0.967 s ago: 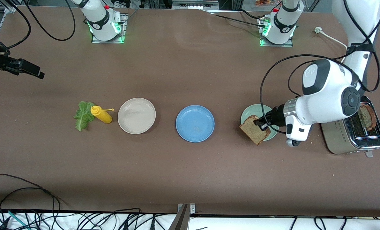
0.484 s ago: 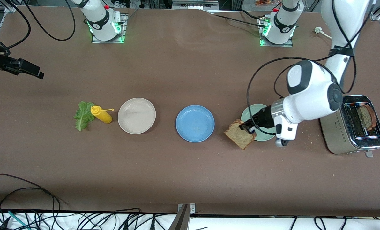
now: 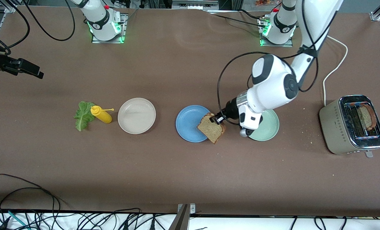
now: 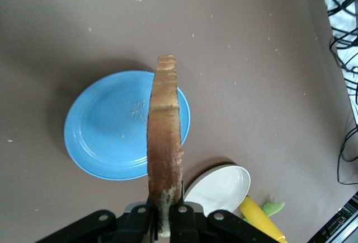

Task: Make sandwich in blue plate with both arms
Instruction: 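Carry the bread slice with the left gripper over the blue plate, then lower the bread onto the blue plate and open the left gripper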

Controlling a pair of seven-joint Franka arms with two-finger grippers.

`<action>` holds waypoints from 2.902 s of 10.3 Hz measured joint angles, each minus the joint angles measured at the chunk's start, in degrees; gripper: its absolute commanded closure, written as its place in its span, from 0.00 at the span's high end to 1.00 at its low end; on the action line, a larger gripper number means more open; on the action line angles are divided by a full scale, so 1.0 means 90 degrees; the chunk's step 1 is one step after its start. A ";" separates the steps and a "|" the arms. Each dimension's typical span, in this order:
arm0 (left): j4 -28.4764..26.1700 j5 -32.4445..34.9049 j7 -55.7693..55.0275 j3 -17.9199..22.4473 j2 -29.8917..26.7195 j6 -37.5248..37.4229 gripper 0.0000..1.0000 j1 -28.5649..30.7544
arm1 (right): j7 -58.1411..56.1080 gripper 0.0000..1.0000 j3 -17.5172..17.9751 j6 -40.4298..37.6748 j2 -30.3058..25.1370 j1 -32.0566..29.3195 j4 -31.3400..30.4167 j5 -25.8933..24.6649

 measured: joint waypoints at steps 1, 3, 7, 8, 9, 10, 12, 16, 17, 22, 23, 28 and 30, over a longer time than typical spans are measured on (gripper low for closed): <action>-0.0090 -0.0024 0.0001 -0.0003 0.0039 0.0191 0.00 -0.0160 | -0.0116 1.00 -0.0001 0.0002 0.0000 -0.0001 0.0000 -0.0003; -0.0170 -0.0027 -0.0002 -0.0001 0.0143 0.0308 0.00 -0.0437 | -0.0171 1.00 -0.0004 0.0002 0.0000 -0.0002 0.0000 -0.0006; -0.0196 -0.0032 -0.0007 0.0000 0.0412 0.0848 0.00 -0.0747 | -0.0187 1.00 -0.0005 0.0002 0.0001 -0.0002 0.0000 -0.0008; -0.0199 -0.0033 -0.0009 0.0000 0.0453 0.0878 0.00 -0.0800 | -0.0190 1.00 -0.0007 0.0002 0.0005 -0.0004 0.0000 -0.0008; -0.0206 -0.0033 -0.0009 0.0000 0.0487 0.0882 0.00 -0.0830 | -0.0192 1.00 -0.0009 0.0002 0.0006 -0.0004 0.0000 -0.0008; -0.0207 -0.0033 -0.0009 0.0000 0.0516 0.0889 0.00 -0.0853 | -0.0192 1.00 -0.0010 0.0002 0.0006 -0.0005 0.0000 -0.0008; -0.0208 -0.0033 -0.0008 0.0001 0.0572 0.1082 0.00 -0.0910 | -0.0192 1.00 -0.0010 -0.0003 0.0007 -0.0005 0.0000 -0.0008; -0.0211 -0.0033 -0.0008 0.0001 0.0725 0.1537 0.00 -0.1009 | -0.0192 1.00 0.0021 -0.0096 0.0024 0.0015 -0.0015 -0.0008; -0.0211 -0.0033 -0.0008 0.0001 0.0771 0.1546 0.00 -0.1017 | -0.0198 1.00 0.0027 -0.0234 0.0028 0.0016 -0.0016 -0.0007; -0.0211 -0.0033 -0.0008 0.0002 0.0862 0.1574 0.00 -0.1029 | -0.0231 1.00 0.0030 -0.0301 0.0023 0.0013 0.0110 -0.0007; -0.0211 -0.0033 -0.0008 0.0002 0.0865 0.1574 0.00 -0.1029 | -0.0231 1.00 0.0030 -0.0301 0.0049 0.0013 0.0110 -0.0007; -0.0208 -0.0033 -0.0008 0.0018 0.0910 0.1577 0.00 -0.1029 | -0.0236 1.00 0.0081 -0.0091 0.0580 0.0084 0.0091 -0.0110; -0.0206 -0.0033 -0.0003 0.0021 0.0989 0.1580 0.00 -0.1030 | -0.0246 1.00 0.0087 0.0129 0.0677 0.0105 0.0092 -0.0353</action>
